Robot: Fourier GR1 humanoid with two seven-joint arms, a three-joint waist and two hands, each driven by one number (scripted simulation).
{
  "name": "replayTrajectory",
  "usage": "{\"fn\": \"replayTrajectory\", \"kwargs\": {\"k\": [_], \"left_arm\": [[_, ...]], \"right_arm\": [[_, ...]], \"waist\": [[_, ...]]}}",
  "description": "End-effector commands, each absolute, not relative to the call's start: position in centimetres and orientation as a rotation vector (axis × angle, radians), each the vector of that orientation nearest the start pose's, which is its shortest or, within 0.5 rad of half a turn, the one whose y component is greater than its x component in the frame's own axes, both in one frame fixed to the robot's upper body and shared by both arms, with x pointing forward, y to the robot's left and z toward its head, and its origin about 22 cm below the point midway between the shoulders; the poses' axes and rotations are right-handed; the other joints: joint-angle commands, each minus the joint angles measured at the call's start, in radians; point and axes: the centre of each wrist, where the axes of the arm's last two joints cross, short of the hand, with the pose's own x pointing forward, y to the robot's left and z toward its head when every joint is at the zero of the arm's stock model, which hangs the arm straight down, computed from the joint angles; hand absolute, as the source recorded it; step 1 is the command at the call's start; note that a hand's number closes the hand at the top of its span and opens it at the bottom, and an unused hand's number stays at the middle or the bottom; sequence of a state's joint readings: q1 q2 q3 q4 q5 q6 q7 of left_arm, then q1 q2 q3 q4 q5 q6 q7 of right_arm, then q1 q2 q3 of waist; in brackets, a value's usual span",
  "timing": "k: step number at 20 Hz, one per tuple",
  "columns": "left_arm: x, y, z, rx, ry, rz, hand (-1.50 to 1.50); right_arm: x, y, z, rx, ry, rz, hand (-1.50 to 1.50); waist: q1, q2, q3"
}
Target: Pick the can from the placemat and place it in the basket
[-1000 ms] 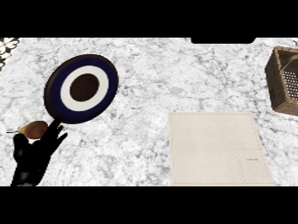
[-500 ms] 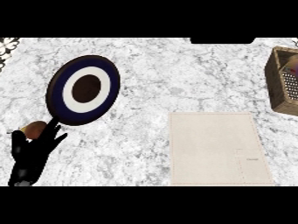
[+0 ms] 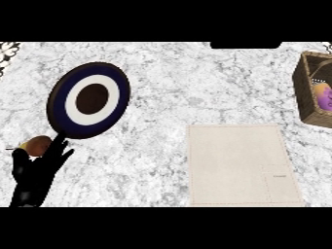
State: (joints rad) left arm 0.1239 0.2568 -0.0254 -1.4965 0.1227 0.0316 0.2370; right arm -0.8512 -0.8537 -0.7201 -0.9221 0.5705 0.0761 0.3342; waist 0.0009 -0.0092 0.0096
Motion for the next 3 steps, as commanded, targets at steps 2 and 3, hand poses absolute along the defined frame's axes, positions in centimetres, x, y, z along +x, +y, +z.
{"fn": "replayTrajectory", "kwargs": {"k": [2, 3], "left_arm": [[18.4, 31.9, -3.5, 0.158, -1.003, -0.013, 0.0], [19.3, 30.4, -5.4, 0.169, -0.987, 0.007, 0.0]], "right_arm": [[27.4, -53.9, 29.6, -1.19, -1.319, -0.277, -1.5], [26.9, -54.5, 30.9, -1.173, -1.332, -0.289, -1.5]], "waist": [[-0.014, 0.004, -0.009], [-0.017, 0.009, -0.01]]}}
